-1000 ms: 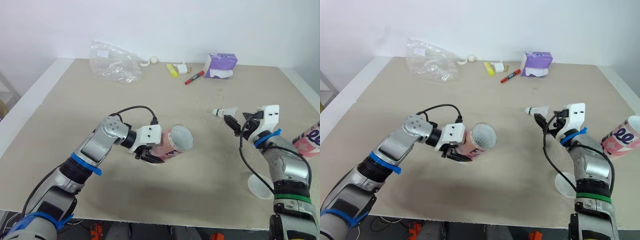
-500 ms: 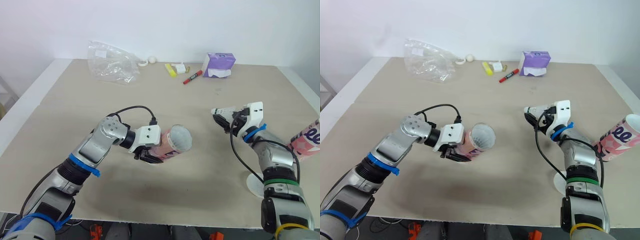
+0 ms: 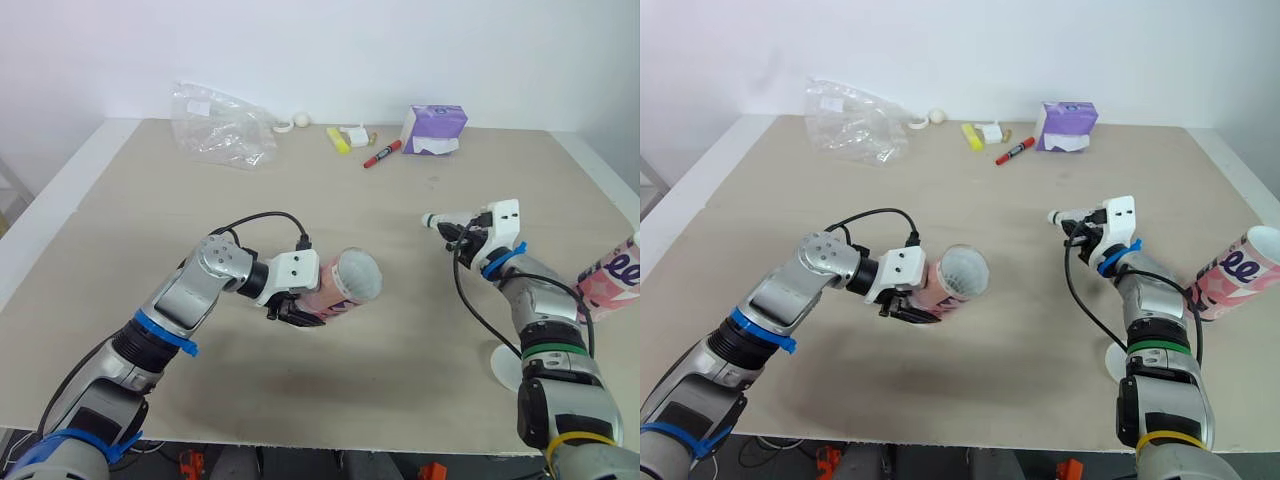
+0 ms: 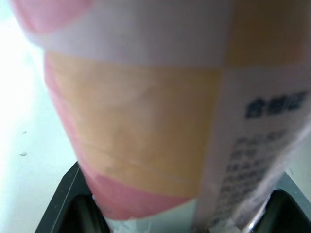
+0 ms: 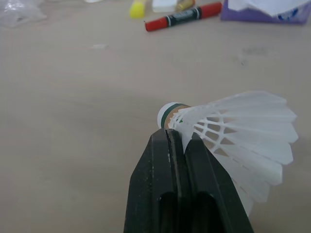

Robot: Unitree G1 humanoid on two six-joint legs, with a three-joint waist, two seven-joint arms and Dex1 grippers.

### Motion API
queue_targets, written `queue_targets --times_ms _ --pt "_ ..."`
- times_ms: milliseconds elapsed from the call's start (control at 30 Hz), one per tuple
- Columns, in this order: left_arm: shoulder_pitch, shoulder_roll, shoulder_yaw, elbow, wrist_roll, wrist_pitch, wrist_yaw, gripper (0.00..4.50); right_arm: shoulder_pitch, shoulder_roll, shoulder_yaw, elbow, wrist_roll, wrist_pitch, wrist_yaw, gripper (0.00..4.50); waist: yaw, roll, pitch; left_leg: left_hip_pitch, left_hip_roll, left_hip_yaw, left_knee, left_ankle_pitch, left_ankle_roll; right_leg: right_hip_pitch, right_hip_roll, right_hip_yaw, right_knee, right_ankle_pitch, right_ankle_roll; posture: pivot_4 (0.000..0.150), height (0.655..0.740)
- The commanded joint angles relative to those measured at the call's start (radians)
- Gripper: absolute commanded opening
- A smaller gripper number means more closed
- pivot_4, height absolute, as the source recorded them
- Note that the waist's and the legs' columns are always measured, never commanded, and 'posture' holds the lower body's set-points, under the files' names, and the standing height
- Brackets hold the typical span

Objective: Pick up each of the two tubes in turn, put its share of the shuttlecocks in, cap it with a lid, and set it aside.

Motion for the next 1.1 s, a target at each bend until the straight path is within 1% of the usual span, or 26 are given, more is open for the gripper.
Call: queue_targets --times_ms 33,133,233,267,333,400,500,567,867,1067,1100 --pt "0.014 0.009 -0.016 0.034 0.035 0.011 0.033 2.73 0.083 -0.07 -0.005 -0.321 0.002 -0.042 0.042 0.03 0.001 0.001 0.0 0.0 0.0 0.0 0.0 0.0 0.0 0.0 0.0 0.0 0.0 0.0 0.001 0.15 0.74" --pt "0.01 0.009 -0.014 0.044 0.033 0.005 0.03 2.73 0.197 -0.136 -0.011 -0.621 0.028 -0.03 0.105 0.03 0.0 0.003 0.0 -0.002 -0.003 -0.003 -0.001 0.0 0.0 0.0 -0.001 0.001 0.0 -0.002 0.003 0.15 0.74" --pt "0.003 0.01 -0.017 0.063 0.034 -0.011 0.025 2.73 0.315 -0.256 -0.028 -0.954 0.111 -0.033 0.249 0.03 0.003 0.004 0.001 -0.001 -0.003 -0.003 -0.001 0.0 0.0 0.001 -0.001 0.001 0.0 -0.003 0.003 0.15 0.74" --pt "0.0 0.009 -0.019 0.07 0.034 -0.015 0.023 2.73 0.341 -0.294 -0.036 -1.037 0.135 -0.033 0.287 0.03 0.005 0.004 0.001 -0.002 -0.004 -0.004 -0.001 0.0 0.001 0.0 -0.002 0.001 0.0 -0.003 0.004 0.15 0.74" --pt "-0.005 0.006 -0.021 0.082 0.034 -0.024 0.021 2.73 0.373 -0.357 -0.046 -1.148 0.159 -0.022 0.326 0.03 0.004 0.004 0.001 -0.001 -0.004 -0.004 -0.002 0.0 0.0 0.0 -0.002 0.0 0.0 -0.004 0.003 0.15 0.74" --pt "-0.01 0.001 -0.023 0.092 0.035 -0.029 0.018 2.73 0.377 -0.397 -0.047 -1.225 0.178 -0.013 0.341 0.03 0.004 -0.001 0.001 0.0 -0.004 -0.003 -0.001 0.0 0.0 0.001 -0.002 0.001 0.0 -0.004 0.003 0.15 0.74" --pt "-0.023 -0.008 -0.028 0.109 0.035 -0.038 0.013 2.73 0.361 -0.44 -0.014 -1.276 0.163 -0.038 0.382 0.03 0.003 -0.004 0.002 0.001 -0.004 -0.003 0.0 0.001 -0.001 0.0 -0.003 0.0 -0.001 -0.004 0.003 0.15 0.74" --pt "-0.03 -0.012 -0.029 0.117 0.035 -0.043 0.009 2.73 0.344 -0.458 0.019 -1.288 0.14 -0.047 0.399 0.03 0.003 -0.004 0.002 0.001 -0.005 -0.003 0.0 0.001 -0.001 -0.003 -0.005 0.0 -0.002 -0.004 0.003 0.15 0.74" --pt "-0.039 -0.01 -0.026 0.125 0.035 -0.047 0.003 2.73 0.325 -0.448 0.121 -1.291 0.071 -0.071 0.405 0.03 0.018 -0.004 0.002 -0.002 -0.006 -0.001 -0.001 0.001 -0.002 -0.003 -0.006 0.0 -0.002 -0.003 0.003 0.15 0.74" --pt "-0.033 -0.006 -0.026 0.117 0.034 -0.041 0.008 2.73 0.335 -0.452 0.144 -1.307 0.059 -0.08 0.422 0.03 0.021 -0.004 0.002 -0.004 -0.006 -0.001 -0.001 0.001 -0.002 -0.003 -0.006 0.0 -0.002 -0.003 0.003 0.15 0.74" --pt "-0.032 -0.006 -0.026 0.114 0.034 -0.04 0.009 2.73 0.338 -0.455 0.144 -1.31 0.063 -0.076 0.427 0.33 0.021 -0.004 0.002 -0.004 -0.006 -0.001 -0.001 0.001 -0.002 -0.003 -0.006 0.0 -0.002 -0.003 0.003 0.15 0.74"
